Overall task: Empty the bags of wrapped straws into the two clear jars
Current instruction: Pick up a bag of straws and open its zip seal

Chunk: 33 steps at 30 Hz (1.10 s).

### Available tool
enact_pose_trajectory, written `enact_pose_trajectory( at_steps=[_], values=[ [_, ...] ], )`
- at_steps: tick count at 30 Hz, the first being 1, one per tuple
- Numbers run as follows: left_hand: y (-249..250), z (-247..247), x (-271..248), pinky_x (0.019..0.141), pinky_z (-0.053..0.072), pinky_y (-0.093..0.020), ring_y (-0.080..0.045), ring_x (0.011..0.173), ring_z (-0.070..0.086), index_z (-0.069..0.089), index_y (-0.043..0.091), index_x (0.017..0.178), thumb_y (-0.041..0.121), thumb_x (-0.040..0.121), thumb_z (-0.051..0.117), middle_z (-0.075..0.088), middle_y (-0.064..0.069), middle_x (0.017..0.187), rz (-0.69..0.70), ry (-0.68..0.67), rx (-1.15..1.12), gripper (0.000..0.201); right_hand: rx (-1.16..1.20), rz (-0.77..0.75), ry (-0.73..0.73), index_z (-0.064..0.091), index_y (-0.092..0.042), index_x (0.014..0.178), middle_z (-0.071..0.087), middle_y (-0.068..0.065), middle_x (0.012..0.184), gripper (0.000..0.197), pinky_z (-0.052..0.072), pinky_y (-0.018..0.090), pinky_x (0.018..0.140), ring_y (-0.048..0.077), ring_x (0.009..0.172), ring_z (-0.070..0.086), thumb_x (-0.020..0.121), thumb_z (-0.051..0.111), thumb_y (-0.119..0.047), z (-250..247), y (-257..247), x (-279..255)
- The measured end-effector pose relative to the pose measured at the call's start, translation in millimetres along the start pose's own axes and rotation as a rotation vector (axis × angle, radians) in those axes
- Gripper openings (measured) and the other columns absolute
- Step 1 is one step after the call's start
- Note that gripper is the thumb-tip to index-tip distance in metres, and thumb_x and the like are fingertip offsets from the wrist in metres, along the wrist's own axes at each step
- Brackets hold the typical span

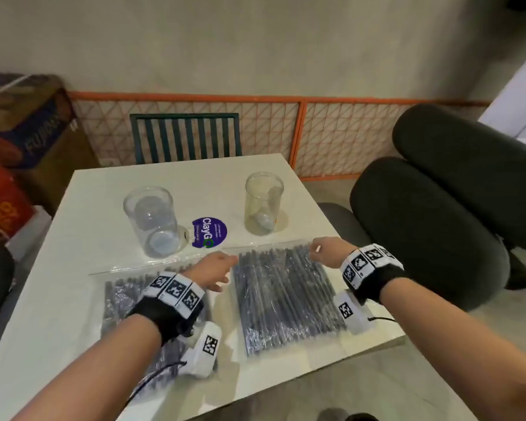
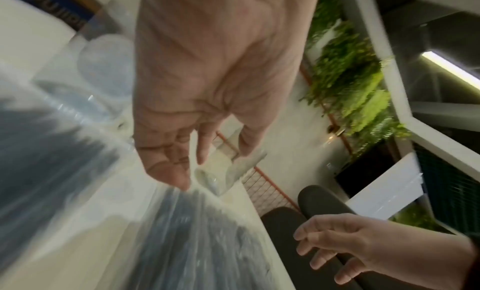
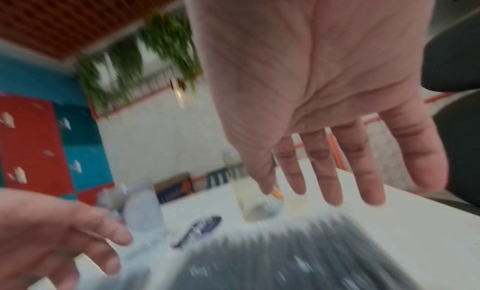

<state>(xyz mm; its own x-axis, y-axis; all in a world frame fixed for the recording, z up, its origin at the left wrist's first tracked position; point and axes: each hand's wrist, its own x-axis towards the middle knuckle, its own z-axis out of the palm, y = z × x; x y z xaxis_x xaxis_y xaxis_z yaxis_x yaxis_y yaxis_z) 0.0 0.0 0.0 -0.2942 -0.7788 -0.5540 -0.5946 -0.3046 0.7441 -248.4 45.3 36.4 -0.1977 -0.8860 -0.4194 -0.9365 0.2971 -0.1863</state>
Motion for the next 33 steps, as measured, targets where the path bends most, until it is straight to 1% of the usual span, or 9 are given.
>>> enact_pose_trajectory(
  at_steps=[4,9,14,16,19,22,27,30,33],
  values=[
    [-9,33,7,0.074,0.049,-0.033,-0.018,0.062,0.046,0.042,0.008,0.07,0.043,0.094,0.045,0.041,-0.005,0.069,-0.118,0.068,0.186,0.042,0.003,0.151,-0.012,0.03,-0.008,0.142,0.045,0.02,0.138,0.058,0.041,0.041,0.101,0.035,0.124,0.048,0.094,0.047,-0.037,40,16,10],
    [-32,62,29,0.089,0.052,-0.041,-0.037,0.11,0.058,0.032,-0.01,0.134,0.04,0.08,0.068,0.055,-0.025,0.126,-0.17,0.149,0.135,0.082,0.222,0.296,-0.021,0.036,0.0,0.129,0.053,0.02,0.128,0.064,0.045,0.038,0.089,0.034,0.115,0.055,0.083,0.067,-0.033,80,29,21],
    [-49,70,46,0.08,0.05,-0.033,-0.029,0.088,0.059,0.057,-0.001,0.082,0.015,0.077,0.073,0.059,-0.019,0.085,-0.141,0.14,-0.018,0.023,0.404,0.236,0.0,0.046,0.0,0.124,0.057,0.02,0.124,0.044,0.043,0.029,0.084,0.032,0.112,0.056,0.085,0.063,-0.013,87,32,24],
    [-50,62,51,0.092,0.05,-0.047,-0.031,0.093,0.06,0.055,0.001,0.09,0.008,0.073,0.074,0.061,-0.018,0.091,-0.109,0.094,-0.216,0.027,0.543,0.143,0.024,0.044,-0.004,0.123,0.06,0.011,0.114,0.042,0.045,0.028,0.077,0.028,0.097,0.059,0.086,0.062,-0.011,74,36,20],
    [-30,46,36,0.101,0.041,-0.052,-0.041,0.114,0.054,0.044,0.008,0.117,0.008,0.078,0.07,0.056,-0.024,0.118,-0.013,0.099,-0.293,0.047,0.802,0.027,0.087,0.043,-0.009,0.108,0.056,0.005,0.084,0.034,0.048,0.03,0.065,0.016,0.068,0.055,0.083,0.065,-0.004,50,44,10],
    [-15,34,23,0.105,0.038,-0.052,-0.037,0.123,0.048,0.041,0.011,0.132,0.006,0.081,0.067,0.047,-0.02,0.137,0.123,0.163,-0.338,0.057,0.973,-0.04,0.1,0.042,-0.001,0.109,0.057,0.022,0.1,0.046,0.046,0.042,0.076,0.025,0.085,0.058,0.075,0.073,-0.007,29,51,0],
    [1,27,15,0.108,0.035,-0.041,-0.028,0.126,0.044,0.031,0.01,0.139,0.005,0.08,0.068,0.041,-0.012,0.144,0.2,0.247,-0.212,0.069,1.281,-0.115,0.148,0.036,-0.018,0.125,0.059,-0.002,0.121,0.06,0.047,0.045,0.089,0.02,0.113,0.058,0.079,0.072,-0.012,-3,45,-10],
    [27,29,-4,0.108,0.028,-0.042,-0.033,0.131,0.03,0.024,0.009,0.14,0.013,0.081,0.067,0.024,-0.017,0.145,0.231,0.553,-0.069,0.073,1.336,-0.175,0.211,0.05,-0.025,0.119,0.063,0.001,0.123,0.048,0.046,0.045,0.09,0.025,0.115,0.059,0.08,0.067,-0.003,-9,37,-12],
    [68,43,-38,0.108,0.026,-0.035,-0.024,0.13,0.026,0.035,0.014,0.134,0.018,0.085,0.059,0.028,-0.01,0.14,0.68,0.782,0.123,0.054,1.357,-0.243,0.252,0.053,-0.015,0.124,0.064,0.008,0.125,0.051,0.047,0.044,0.099,0.024,0.116,0.06,0.079,0.065,0.005,-10,31,-15]
  ],
)
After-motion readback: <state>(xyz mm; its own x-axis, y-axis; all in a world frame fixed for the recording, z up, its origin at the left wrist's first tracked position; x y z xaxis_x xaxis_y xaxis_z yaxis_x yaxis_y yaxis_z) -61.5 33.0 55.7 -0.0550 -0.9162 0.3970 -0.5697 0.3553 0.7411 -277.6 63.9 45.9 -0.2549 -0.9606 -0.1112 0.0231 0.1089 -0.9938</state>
